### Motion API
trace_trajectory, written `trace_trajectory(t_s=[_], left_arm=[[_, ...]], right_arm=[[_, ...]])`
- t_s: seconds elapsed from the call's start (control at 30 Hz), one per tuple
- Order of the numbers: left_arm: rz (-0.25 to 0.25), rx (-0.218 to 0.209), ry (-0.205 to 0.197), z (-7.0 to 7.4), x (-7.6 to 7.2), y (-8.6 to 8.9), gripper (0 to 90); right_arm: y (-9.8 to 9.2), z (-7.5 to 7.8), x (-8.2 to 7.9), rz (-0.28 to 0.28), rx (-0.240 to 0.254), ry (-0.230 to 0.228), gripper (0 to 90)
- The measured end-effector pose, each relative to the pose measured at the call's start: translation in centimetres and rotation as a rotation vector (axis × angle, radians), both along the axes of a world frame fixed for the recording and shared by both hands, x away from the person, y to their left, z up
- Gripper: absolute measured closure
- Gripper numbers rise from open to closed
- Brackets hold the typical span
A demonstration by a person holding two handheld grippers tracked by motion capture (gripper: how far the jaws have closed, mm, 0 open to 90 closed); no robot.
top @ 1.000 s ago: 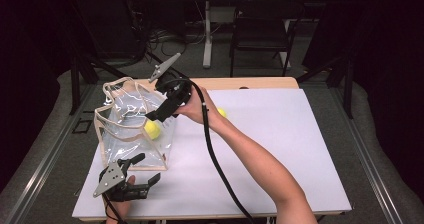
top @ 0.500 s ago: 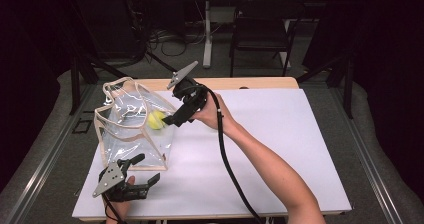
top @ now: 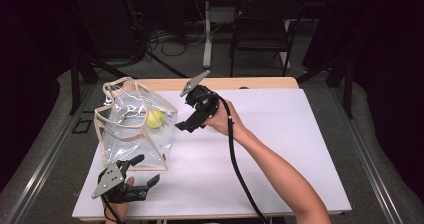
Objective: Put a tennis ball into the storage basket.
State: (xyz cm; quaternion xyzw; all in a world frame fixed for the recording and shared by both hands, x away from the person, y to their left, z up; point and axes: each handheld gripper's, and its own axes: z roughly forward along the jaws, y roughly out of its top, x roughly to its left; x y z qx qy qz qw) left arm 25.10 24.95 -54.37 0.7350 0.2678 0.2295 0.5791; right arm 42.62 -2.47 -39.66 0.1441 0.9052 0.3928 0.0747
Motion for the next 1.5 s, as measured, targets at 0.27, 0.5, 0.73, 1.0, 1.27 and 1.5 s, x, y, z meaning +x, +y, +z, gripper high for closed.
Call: trace_trajectory(t_s=[0.27, 0.5, 0.73, 1.0, 1.27, 1.5], left_arm=[[0.002, 0.003, -0.002, 0.0, -0.1, -0.1, 15.6], [0.003, 0.002, -0.002, 0.0, -0.2, 0.0, 15.6], [0.002, 0.003, -0.002, 0.0, -0.2, 0.0, 15.6], [0.0, 0.004, -0.004, 0.0, -0.2, -0.1, 15.6], [0.001, 0.002, -0.003, 0.0, -0.2, -0.1, 15.6], [0.0, 0.001, -0.005, 0.0, -0.2, -0.1, 15.6]], right_arm=[[-1.5, -0.8, -0.3, -0.017, -0.005, -0.004, 0.0], [-2.5, -1.5, -0.4, -0.037, -0.016, 0.0, 0.0], [-3.5, -2.1, -0.5, -0.051, -0.023, -0.004, 0.0], [-4.7, -2.8, -0.6, -0.072, -0.025, -0.005, 0.0], [-5.6, -3.8, -0.6, -0.088, -0.036, 0.006, 0.0], [-6.1, -4.4, -0.6, -0.099, -0.044, 0.016, 0.0]])
